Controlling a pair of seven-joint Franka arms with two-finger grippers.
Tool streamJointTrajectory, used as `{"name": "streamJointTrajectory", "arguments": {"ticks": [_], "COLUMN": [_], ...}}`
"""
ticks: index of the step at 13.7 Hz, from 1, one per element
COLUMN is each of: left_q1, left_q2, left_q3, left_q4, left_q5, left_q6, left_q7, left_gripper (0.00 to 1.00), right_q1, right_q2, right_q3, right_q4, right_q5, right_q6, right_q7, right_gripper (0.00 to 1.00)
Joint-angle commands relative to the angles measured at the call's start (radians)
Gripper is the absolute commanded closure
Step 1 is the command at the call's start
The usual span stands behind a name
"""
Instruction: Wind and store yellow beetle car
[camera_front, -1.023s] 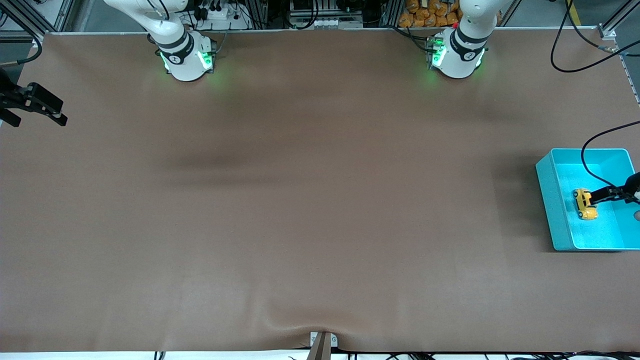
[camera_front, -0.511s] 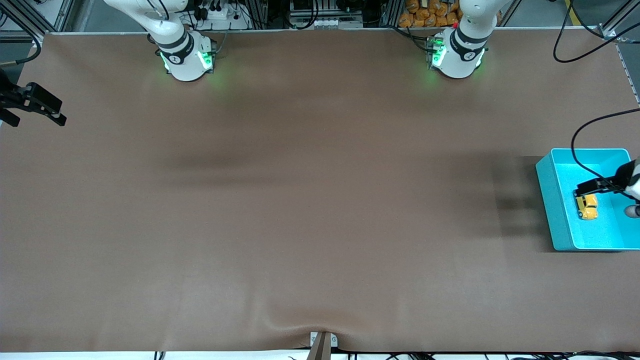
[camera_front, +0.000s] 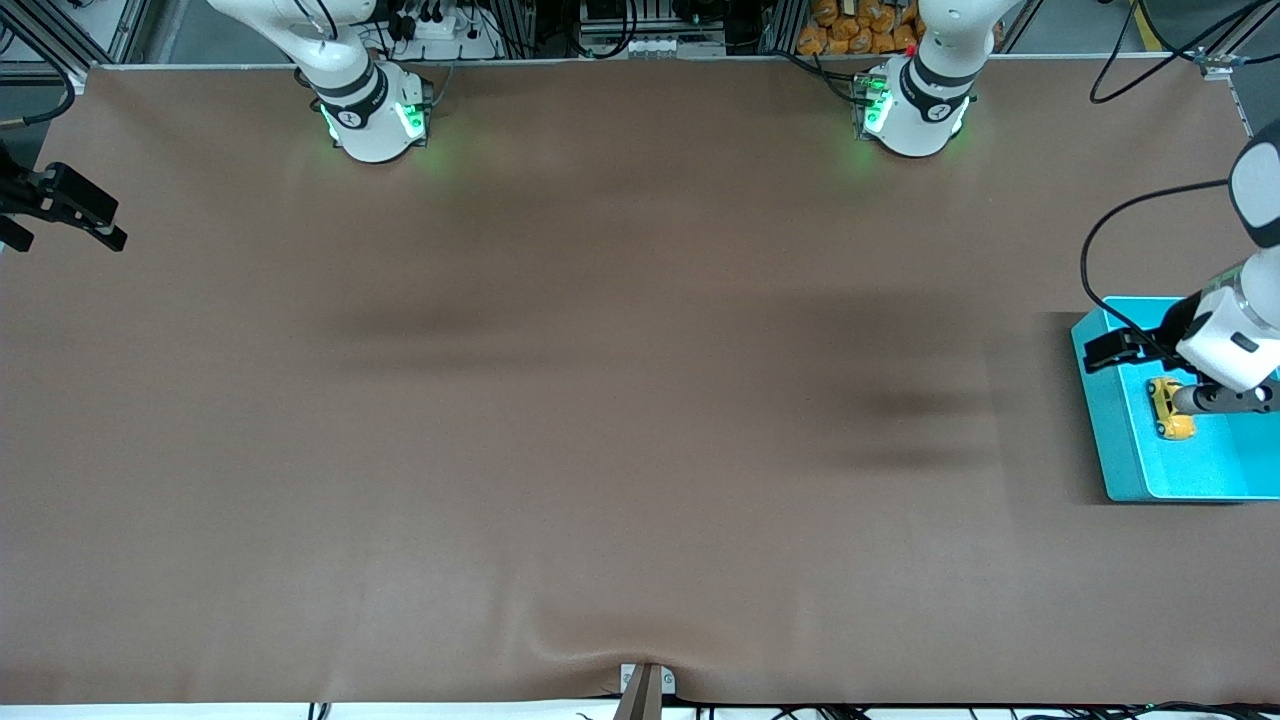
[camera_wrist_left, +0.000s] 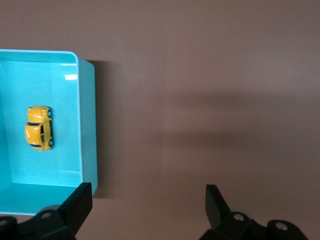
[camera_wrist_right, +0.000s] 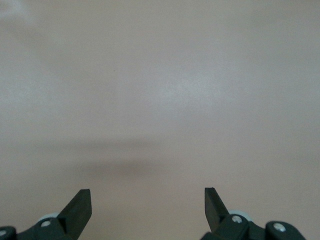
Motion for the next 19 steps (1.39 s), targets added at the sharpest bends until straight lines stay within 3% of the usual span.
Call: {"name": "streamJointTrajectory", "arguments": {"ticks": [1, 6, 12, 15, 19], "left_q1": [-0.074, -0.462, -0.69, -0.695, -0.649], "left_q2": [-0.06, -0.118, -0.143, -0.187, -0.235], "left_q3": [0.049, 0.451, 0.675, 0.67, 0.576], "left_q4": [0.001, 0.039, 0.154, 0.159, 0.163], "left_q5": [-0.04, -0.085, -0.143, -0.167, -0.158], "left_q6": [-0.066, -0.162, -0.292, -0.326, -0.373], "left_q7": [-0.012, -0.006, -0.009, -0.044, -0.08], "left_gripper": [0.0, 0.0, 0.0, 0.0, 0.0], "right_q1": [-0.008, 0.006, -0.002, -0.005, -0.005], "right_q2": [0.013, 0.035, 0.038, 0.038, 0.038], "right_q3": [0.005, 0.006, 0.006, 0.006, 0.006], "right_q4": [0.026, 0.027, 0.038, 0.038, 0.038], "right_q5": [0.0, 0.006, 0.007, 0.009, 0.009], "right_q6": [-0.016, -0.016, -0.014, -0.013, -0.013], "right_q7": [0.015, 0.006, 0.005, 0.006, 0.006], "right_gripper": [0.0, 0.0, 0.0, 0.0, 0.0]}}
